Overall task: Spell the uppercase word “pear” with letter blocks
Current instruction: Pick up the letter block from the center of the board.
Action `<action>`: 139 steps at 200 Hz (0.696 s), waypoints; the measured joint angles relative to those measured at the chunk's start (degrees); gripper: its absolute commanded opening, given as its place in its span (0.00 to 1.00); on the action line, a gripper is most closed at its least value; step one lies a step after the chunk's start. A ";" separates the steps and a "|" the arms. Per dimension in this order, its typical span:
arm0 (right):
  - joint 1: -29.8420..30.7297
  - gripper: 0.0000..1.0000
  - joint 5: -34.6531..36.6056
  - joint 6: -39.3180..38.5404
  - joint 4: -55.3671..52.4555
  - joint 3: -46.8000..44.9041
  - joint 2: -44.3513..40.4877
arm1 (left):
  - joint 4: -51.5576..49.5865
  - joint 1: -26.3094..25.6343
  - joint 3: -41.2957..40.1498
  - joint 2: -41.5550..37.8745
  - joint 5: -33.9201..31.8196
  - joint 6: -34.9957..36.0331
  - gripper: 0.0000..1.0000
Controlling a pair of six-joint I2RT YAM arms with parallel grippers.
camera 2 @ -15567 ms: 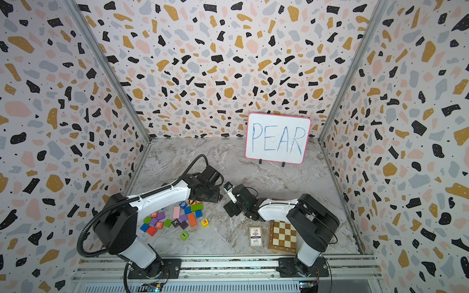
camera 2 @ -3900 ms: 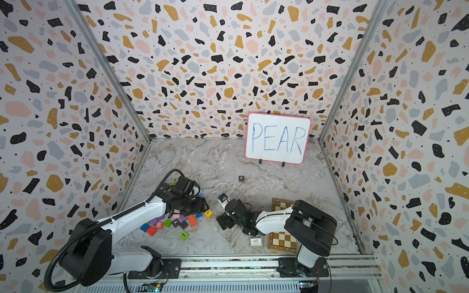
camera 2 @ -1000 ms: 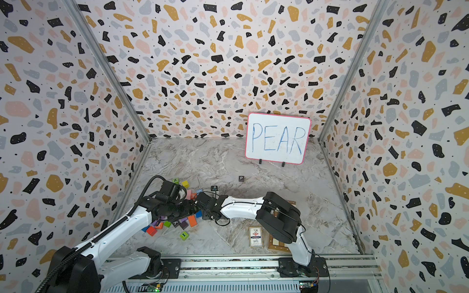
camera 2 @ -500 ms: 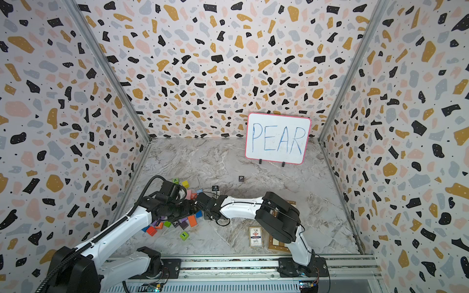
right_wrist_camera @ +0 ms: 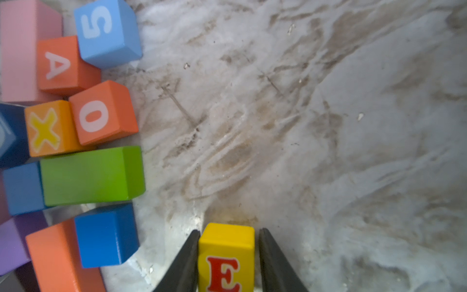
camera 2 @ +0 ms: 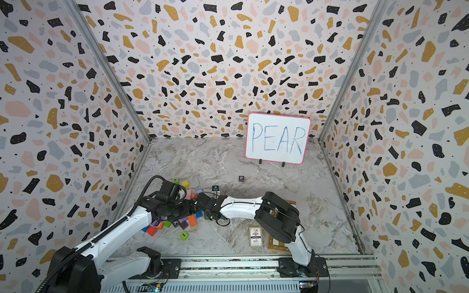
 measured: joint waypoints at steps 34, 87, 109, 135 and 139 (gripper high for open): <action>0.11 0.38 0.44 -0.13 0.00 -0.02 0.00 | 0.02 0.00 0.00 0.00 0.00 0.00 0.80; 0.11 0.37 1.20 -0.17 0.11 -0.24 0.00 | 0.02 0.02 0.00 0.00 0.00 0.00 0.80; 0.11 0.37 1.57 -0.20 0.48 -0.52 -0.02 | 0.02 0.02 0.00 0.00 0.00 0.00 0.81; 0.11 0.37 2.16 -0.20 1.18 -1.09 -0.24 | 0.04 0.02 0.00 0.00 0.02 -0.02 0.83; 0.11 0.37 2.23 -0.22 1.27 -1.18 -0.31 | 0.04 0.04 0.00 0.00 0.02 0.00 0.83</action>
